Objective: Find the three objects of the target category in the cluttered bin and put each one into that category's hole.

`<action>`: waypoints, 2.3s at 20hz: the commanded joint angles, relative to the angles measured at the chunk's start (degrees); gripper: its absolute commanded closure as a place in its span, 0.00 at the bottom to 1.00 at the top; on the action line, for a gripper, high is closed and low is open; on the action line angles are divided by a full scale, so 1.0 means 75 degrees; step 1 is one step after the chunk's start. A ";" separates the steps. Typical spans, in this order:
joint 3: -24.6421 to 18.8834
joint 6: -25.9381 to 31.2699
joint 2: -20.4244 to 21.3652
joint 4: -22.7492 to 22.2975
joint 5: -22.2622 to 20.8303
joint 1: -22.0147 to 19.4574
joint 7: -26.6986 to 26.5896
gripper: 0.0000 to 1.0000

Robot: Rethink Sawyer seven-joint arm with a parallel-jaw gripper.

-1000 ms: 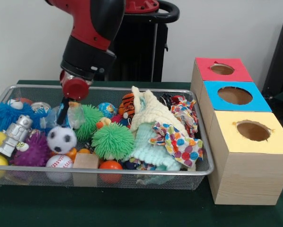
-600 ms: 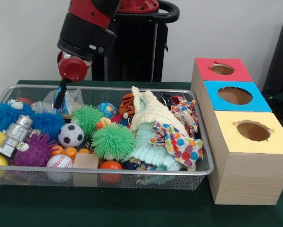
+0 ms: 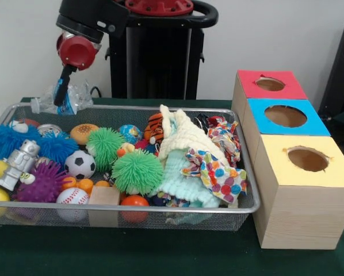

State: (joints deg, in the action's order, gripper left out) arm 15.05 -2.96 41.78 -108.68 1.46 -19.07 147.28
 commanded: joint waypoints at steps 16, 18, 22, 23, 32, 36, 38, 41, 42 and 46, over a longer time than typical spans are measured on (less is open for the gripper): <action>-0.6507 0.3019 0.0640 -0.1082 -0.3720 -0.3365 -0.2964 1.00; -0.6559 0.3063 0.0627 -0.1027 -0.3828 -0.3352 -0.2872 1.00; -0.6559 0.2940 0.0578 -0.0902 -0.4065 -0.3231 -0.2584 1.00; -0.6573 0.3000 0.0616 -0.0898 -0.4050 -0.3198 -0.2509 1.00; -0.6338 0.2881 0.0580 -0.0820 -0.4167 -0.2807 -0.1891 1.00; -0.6363 0.2822 0.0558 -0.0812 -0.4113 -0.2789 -0.1855 1.00; -0.6398 0.2860 0.0581 -0.0889 -0.4035 -0.2827 -0.1831 1.00; -0.6504 0.2996 0.0555 -0.1102 -0.3852 -0.2931 -0.1765 1.00; -0.6533 0.3042 0.0553 -0.1157 -0.3804 -0.2967 -0.1750 1.00; -0.6661 0.3192 0.0631 -0.1300 -0.3598 -0.3072 -0.1642 1.00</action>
State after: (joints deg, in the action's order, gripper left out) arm -30.98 14.42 46.88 -115.63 -25.62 -40.46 140.79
